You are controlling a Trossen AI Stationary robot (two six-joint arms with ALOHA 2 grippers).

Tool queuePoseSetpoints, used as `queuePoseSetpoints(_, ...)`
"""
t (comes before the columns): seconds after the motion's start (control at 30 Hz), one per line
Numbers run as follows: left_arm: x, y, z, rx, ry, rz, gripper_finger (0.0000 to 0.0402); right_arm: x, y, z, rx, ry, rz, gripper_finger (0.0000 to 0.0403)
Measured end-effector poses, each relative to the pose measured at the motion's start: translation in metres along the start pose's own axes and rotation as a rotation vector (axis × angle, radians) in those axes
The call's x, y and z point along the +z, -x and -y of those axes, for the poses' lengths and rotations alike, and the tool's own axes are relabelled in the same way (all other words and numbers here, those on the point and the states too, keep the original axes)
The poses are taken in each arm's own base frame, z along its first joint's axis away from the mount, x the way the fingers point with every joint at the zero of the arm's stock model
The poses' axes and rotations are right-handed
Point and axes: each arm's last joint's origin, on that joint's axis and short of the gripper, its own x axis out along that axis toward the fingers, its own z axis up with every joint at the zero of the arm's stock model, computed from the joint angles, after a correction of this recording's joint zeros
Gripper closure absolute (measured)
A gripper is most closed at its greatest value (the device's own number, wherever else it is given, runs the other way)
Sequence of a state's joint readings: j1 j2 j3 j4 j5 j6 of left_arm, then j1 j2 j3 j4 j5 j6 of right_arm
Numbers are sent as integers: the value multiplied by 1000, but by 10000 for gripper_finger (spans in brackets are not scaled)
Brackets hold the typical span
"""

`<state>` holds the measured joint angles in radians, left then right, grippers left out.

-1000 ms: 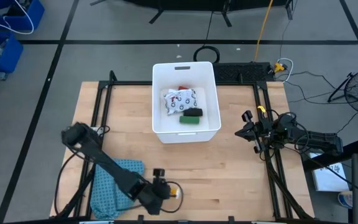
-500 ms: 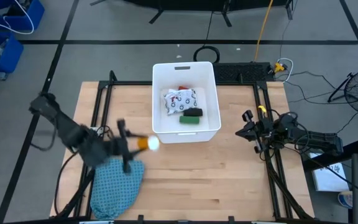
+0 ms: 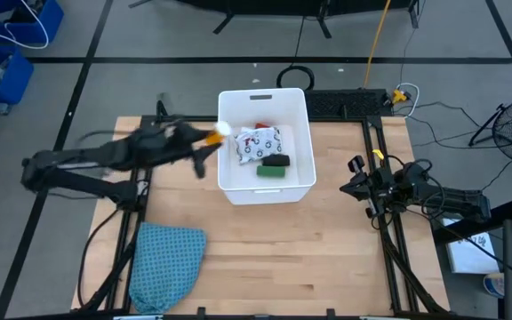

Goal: Pick & place medical supplies in basket/bin
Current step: Put the orange pill bottle into the white bin

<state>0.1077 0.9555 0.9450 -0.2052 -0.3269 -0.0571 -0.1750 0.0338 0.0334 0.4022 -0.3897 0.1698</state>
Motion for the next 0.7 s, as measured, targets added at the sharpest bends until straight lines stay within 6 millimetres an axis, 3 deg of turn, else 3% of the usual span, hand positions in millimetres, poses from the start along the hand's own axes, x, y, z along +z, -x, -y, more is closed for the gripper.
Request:
queuePoseSetpoints(0.2, 6, -86, -29, -86, -17, -154, 227, 0, 0, 0, 0, 29, -2, 403)
queuePoseSetpoints(0.4, 9, -168, -31, -168, -163, -353, 227, -4, 0, 1, -6, 113, -39, 403)
queuePoseSetpoints(0.57, -40, -215, -29, -177, -200, -603, 227, -2, 0, 1, -25, 251, -18, 403)
queuePoseSetpoints(0.7, -74, -233, -21, -202, -206, -730, 227, -2, 0, 1, -25, 356, -16, 403)
